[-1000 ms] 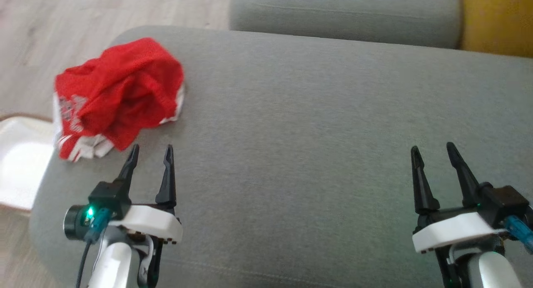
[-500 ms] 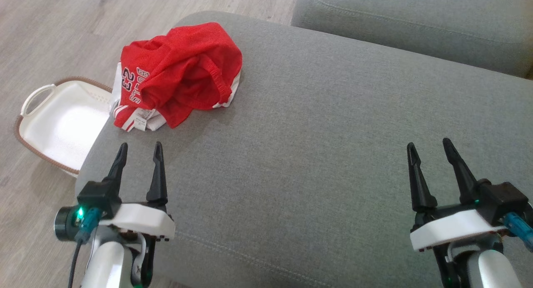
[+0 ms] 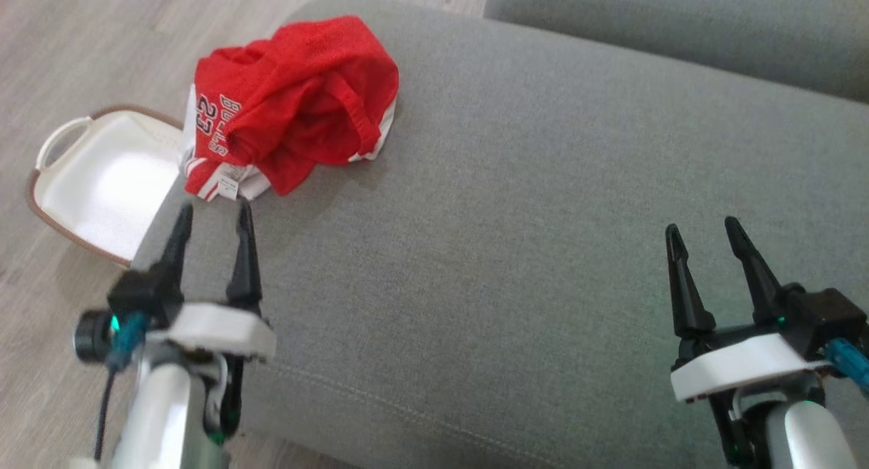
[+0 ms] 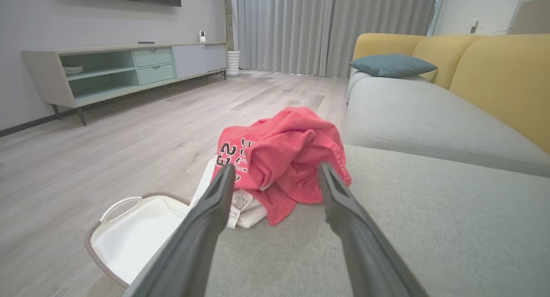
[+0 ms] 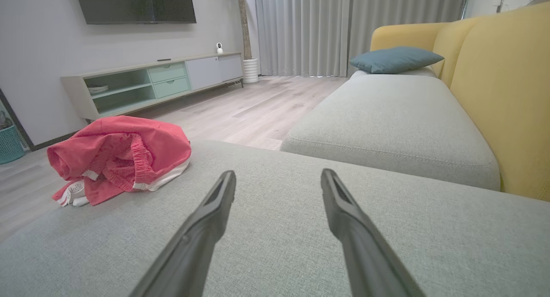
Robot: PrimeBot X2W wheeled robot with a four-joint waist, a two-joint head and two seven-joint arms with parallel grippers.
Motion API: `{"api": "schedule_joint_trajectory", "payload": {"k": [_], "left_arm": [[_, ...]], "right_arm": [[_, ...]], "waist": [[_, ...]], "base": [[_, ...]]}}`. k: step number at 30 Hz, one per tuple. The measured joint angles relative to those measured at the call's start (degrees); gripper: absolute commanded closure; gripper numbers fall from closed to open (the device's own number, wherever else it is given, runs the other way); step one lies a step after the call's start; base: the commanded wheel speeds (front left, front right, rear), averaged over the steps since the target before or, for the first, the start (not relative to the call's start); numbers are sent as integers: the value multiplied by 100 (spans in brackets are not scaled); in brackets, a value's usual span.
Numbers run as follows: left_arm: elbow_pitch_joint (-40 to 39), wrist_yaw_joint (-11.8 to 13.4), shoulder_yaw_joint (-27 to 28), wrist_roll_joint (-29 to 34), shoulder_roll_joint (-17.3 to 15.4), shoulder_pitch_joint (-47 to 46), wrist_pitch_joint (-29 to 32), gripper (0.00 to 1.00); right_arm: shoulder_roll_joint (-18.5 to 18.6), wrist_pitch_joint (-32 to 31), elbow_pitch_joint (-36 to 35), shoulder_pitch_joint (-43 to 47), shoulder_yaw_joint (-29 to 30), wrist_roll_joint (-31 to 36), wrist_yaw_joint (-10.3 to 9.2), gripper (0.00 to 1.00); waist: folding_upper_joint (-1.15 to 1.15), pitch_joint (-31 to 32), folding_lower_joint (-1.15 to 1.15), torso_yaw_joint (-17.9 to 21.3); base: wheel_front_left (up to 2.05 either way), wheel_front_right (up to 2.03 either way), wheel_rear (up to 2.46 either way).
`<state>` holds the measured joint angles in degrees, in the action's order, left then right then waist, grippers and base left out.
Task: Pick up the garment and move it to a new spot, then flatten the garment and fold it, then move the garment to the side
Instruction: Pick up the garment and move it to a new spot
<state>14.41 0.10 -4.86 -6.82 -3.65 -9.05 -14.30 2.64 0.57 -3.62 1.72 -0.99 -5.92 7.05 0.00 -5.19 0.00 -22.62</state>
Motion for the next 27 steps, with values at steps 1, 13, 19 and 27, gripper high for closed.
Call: {"api": "schedule_joint_trajectory", "payload": {"k": [1,13,19,27], "left_arm": [[4,-18,7,-1,-2,-120,0,0],[1696,-323,339,-281,-505,-2580,333,0],[3002,-427,434,-439,-767,-3662,721,0],[4083,-623,330,-494,-981,-4433,1379,100]], "right_arm": [[0,-33,-36,-18,-2,19,1,0],[300,-423,-566,-852,-58,199,1,0],[437,-465,-609,-1094,-47,198,1,0],[487,-463,-572,-1195,-54,197,1,0]], "waist": [[0,-64,0,10],[0,-1329,0,291],[0,-1943,0,479],[0,-2156,0,632]], "base": [[0,0,0],[0,0,0],[0,0,0],[0,0,0]]}}
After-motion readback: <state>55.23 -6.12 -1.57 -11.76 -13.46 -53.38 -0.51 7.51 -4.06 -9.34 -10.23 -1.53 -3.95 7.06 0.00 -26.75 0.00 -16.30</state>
